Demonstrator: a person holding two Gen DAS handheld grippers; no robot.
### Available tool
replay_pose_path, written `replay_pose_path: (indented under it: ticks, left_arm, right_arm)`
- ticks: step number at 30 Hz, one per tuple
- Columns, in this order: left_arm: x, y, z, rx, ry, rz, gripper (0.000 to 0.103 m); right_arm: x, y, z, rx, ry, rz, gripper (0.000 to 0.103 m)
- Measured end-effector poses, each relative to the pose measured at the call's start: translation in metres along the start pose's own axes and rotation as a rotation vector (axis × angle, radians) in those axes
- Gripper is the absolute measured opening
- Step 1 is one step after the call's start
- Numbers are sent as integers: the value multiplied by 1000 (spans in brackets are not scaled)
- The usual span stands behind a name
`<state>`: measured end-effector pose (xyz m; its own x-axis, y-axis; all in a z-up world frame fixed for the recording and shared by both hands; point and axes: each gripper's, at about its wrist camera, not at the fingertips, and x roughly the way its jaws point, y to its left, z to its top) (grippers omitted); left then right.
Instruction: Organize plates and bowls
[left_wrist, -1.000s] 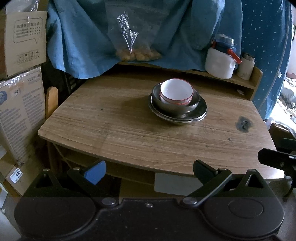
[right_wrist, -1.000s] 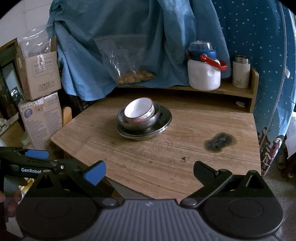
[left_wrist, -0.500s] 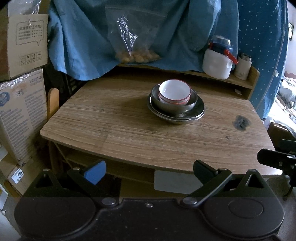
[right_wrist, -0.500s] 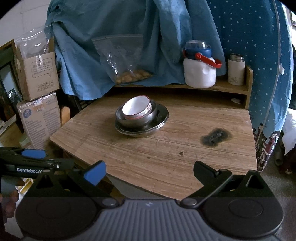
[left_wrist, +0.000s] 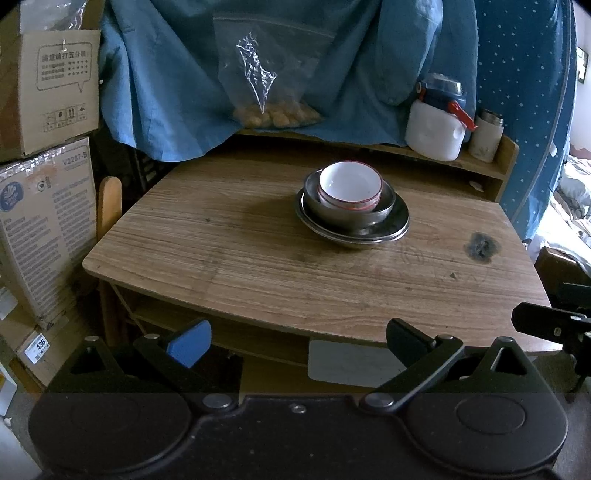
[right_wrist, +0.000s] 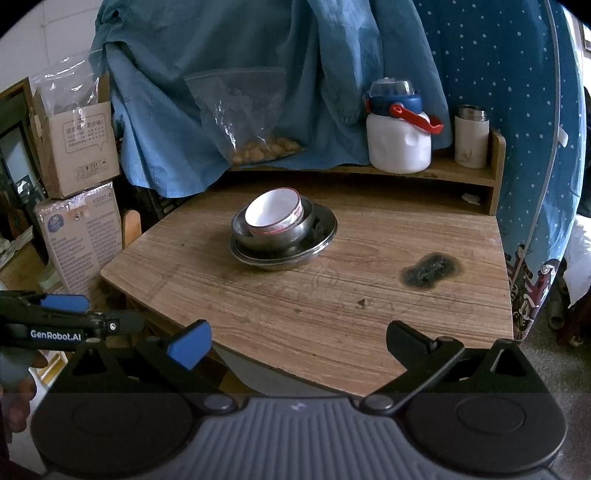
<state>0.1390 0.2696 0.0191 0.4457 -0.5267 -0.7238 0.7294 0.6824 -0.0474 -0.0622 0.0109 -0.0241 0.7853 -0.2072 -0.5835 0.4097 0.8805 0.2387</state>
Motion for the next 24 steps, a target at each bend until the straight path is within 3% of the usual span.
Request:
replay_pose_path:
  ticks: [24]
  left_arm:
    - [4, 8, 6, -21, -1, 26, 101]
  right_arm:
    - [15, 4, 9, -20, 12, 28, 103]
